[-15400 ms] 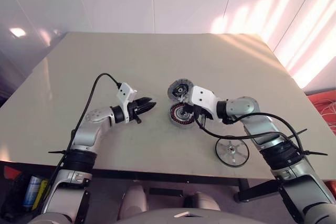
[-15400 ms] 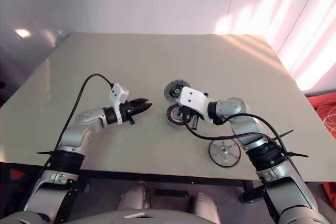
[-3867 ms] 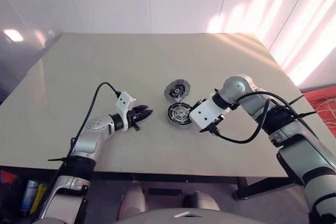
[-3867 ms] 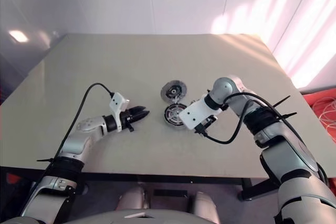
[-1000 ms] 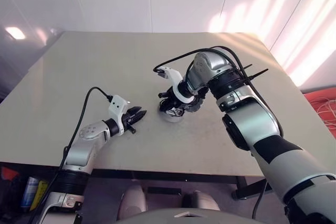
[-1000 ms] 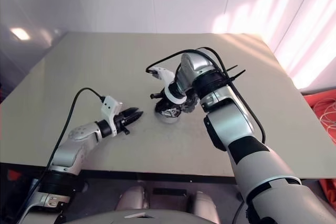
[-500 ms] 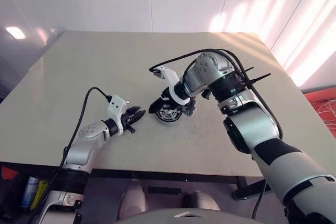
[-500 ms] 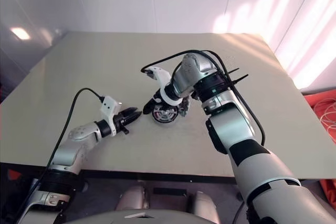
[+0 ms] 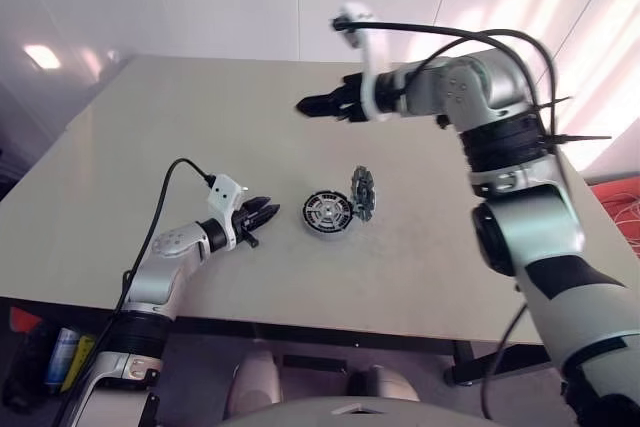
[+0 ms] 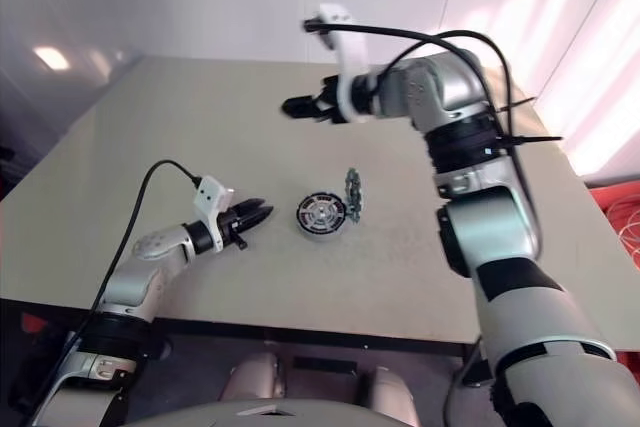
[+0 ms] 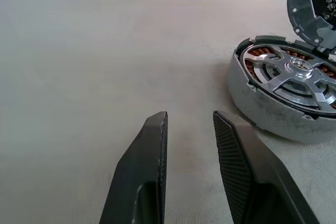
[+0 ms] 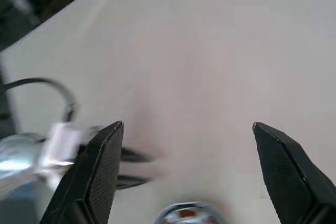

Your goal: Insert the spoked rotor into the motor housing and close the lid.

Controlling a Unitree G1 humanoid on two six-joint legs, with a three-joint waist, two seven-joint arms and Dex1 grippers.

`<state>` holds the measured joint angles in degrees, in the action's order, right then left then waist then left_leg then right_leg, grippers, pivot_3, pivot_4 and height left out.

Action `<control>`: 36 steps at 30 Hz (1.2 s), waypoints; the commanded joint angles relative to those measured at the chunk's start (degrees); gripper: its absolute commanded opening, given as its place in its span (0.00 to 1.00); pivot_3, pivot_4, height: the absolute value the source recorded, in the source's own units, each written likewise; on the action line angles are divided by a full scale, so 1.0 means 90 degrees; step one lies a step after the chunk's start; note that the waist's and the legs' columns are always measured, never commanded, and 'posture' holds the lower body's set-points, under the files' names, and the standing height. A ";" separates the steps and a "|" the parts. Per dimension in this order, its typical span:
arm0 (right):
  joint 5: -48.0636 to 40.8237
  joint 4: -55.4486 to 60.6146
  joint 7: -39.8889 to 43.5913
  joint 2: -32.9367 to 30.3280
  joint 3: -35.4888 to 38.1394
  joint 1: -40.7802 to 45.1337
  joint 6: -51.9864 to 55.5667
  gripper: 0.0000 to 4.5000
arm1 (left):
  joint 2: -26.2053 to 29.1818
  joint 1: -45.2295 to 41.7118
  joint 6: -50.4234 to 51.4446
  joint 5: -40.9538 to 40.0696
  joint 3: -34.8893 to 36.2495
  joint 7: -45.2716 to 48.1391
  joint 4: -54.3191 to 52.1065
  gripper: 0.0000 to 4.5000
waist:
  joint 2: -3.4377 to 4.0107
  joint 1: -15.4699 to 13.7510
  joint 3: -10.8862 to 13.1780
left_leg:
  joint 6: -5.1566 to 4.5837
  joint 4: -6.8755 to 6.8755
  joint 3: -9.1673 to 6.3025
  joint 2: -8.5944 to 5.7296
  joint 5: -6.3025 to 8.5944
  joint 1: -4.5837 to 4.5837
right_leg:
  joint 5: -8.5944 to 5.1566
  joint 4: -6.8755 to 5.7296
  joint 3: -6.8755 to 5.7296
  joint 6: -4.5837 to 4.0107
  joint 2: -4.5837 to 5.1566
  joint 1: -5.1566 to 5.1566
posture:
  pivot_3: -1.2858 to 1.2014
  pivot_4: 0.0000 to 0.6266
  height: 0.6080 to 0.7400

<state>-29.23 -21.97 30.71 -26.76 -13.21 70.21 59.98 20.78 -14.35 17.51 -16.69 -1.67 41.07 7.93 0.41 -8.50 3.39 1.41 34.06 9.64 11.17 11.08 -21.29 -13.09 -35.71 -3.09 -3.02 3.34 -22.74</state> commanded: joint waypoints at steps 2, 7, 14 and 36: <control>0.1535 -0.0171 0.0411 -0.1074 -0.0328 -0.0625 -0.2121 0.90 | -0.0002 -0.0362 -0.0218 0.0021 0.0021 0.0166 0.0298 0.33 | 0.0001 0.0071 0.0002 | 0.0000 0.0003 0.0000 -0.0004 -0.0001 -0.0005 | 0.0031 -0.0009 0.0005 -0.0013 -0.0001 -0.0014 | 0.52 0.00 1.00; 0.2588 -0.0154 0.0623 -0.2063 -0.0435 -0.1936 -0.3398 0.57 | -0.0124 -0.0637 -0.0391 0.0085 -0.0072 0.0289 0.0644 0.33 | -0.0006 -0.0013 0.0001 | -0.0008 0.0012 0.0007 -0.0023 0.0003 -0.0005 | 0.0019 -0.0003 0.0001 -0.0039 0.0005 0.0011 | 0.52 0.00 1.00; 0.2698 0.0886 0.1503 -0.2444 -0.0262 -0.3436 -0.3431 0.03 | -0.0178 -0.0790 -0.0489 0.0147 -0.0096 0.0401 0.0857 0.33 | 0.0003 0.0155 0.0000 | -0.0023 0.0014 0.0002 -0.0010 0.0009 -0.0005 | 0.0018 -0.0016 0.0006 -0.0042 -0.0004 -0.0012 | 0.52 0.00 1.00; 0.1159 0.3839 0.1717 -0.0272 -0.0295 -0.3345 -0.0538 0.02 | 0.0081 -0.0634 0.0124 0.0031 0.0297 -0.0032 -0.0025 0.33 | 0.0003 0.0175 -0.0001 | -0.0027 0.0021 0.0004 0.0009 0.0006 0.0037 | 0.0022 -0.0015 0.0005 -0.0052 -0.0005 0.0028 | 0.52 0.00 1.00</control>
<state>-18.05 11.06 46.81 -30.03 -15.54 38.67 55.03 20.93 -19.77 18.31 -15.60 -0.35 41.26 10.45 0.44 -6.93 3.38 1.18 34.25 9.67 11.26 11.12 -20.95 -12.89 -35.84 -3.05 -3.49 3.30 -22.49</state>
